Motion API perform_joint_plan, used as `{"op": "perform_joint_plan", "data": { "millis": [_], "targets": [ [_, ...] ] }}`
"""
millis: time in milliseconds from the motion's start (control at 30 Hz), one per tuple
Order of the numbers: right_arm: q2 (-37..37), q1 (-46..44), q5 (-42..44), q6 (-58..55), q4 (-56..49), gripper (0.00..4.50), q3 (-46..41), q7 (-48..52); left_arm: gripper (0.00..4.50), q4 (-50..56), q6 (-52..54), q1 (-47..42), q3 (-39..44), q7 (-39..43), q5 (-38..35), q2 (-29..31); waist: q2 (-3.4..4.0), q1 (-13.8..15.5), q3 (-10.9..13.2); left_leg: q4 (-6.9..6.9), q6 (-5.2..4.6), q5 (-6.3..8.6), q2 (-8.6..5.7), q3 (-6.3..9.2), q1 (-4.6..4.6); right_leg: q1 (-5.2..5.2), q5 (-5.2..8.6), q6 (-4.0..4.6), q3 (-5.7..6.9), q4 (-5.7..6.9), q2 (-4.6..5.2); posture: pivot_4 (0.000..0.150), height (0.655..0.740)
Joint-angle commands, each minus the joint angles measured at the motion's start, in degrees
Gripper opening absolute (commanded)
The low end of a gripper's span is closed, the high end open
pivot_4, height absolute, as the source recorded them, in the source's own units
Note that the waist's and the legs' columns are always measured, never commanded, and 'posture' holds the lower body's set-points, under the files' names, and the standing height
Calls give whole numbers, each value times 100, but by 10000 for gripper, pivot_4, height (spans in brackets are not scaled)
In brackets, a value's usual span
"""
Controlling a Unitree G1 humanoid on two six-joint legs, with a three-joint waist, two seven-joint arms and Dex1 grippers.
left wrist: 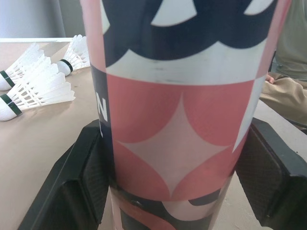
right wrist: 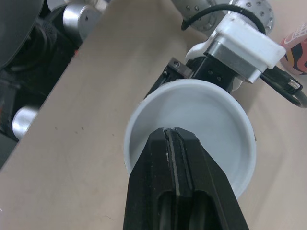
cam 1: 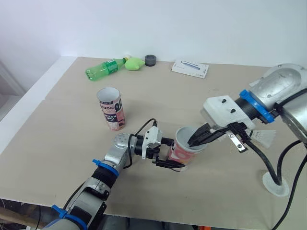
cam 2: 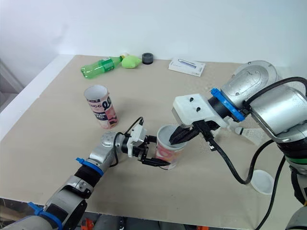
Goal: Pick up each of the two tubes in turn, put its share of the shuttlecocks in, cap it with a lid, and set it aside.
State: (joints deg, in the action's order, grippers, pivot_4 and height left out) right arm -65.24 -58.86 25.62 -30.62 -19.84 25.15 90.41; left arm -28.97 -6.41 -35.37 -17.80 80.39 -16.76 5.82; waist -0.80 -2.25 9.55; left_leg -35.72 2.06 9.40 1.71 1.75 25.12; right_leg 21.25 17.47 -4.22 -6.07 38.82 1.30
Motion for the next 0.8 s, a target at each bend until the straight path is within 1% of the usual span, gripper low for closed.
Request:
{"op": "perform_joint_plan", "data": {
  "millis": [33, 300, 433, 500, 567, 667, 767, 800],
  "targets": [
    [14, 93, -262, 164, 35, 515, 271, 209, 32649, -146, 132, 148, -125, 7, 235, 128, -1, 0, 0, -1, 0, 0, 0, 0, -2, -1, 0, -1, 0, 0, 0, 1500, 7294],
    [-24, 253, -400, 308, 10, 515, 404, 209, 32649, -173, 109, 130, -134, -11, 246, 92, -7, -1, -6, -1, 0, 0, 4, -1, -7, -5, 1, -2, 3, 0, -1, 1500, 7294],
    [21, 331, -356, 205, -12, 515, 295, 209, 32649, -197, 89, 118, -130, -19, 251, 57, -19, -1, -15, -1, 0, 0, 4, 0, -12, -9, 1, -2, 4, 0, -1, 1500, 7294],
    [102, 242, -109, -25, 64, 515, 61, 209, 32649, -213, 72, 113, -125, -16, 254, 45, -21, -1, -17, -1, 0, 0, 4, 1, -14, -11, 2, -1, 4, 0, -1, 1500, 7294],
    [244, 82, 395, -466, 208, 515, -415, 177, 32649, -228, 39, 114, -119, -8, 259, 41, -21, -1, -16, -1, 0, 0, 4, 0, -14, -11, 2, 0, 4, 0, 0, 1500, 7294],
    [394, -28, 790, -891, 363, 515, -909, 14, 32649, -233, -14, 122, -95, 12, 246, 34, -16, 1, -12, 0, 0, 0, 4, -1, -7, -4, -2, 6, 3, 0, 0, 1500, 7294],
    [289, 64, 1145, -1265, 392, 515, -1455, -111, 32649, -261, -110, 112, -56, 39, 225, 32, -16, 16, -9, 1, 0, 0, -2, 5, 7, 1, -13, 27, 3, 3, 1, 1500, 7294],
    [208, 143, 1412, -1510, 361, 515, -1766, -196, 32649, -259, -97, 99, -31, 42, 197, 33, -15, 20, -8, 1, 0, 0, -3, 6, 8, 2, -12, 26, 3, 3, 1, 1500, 7294]
  ]
}}
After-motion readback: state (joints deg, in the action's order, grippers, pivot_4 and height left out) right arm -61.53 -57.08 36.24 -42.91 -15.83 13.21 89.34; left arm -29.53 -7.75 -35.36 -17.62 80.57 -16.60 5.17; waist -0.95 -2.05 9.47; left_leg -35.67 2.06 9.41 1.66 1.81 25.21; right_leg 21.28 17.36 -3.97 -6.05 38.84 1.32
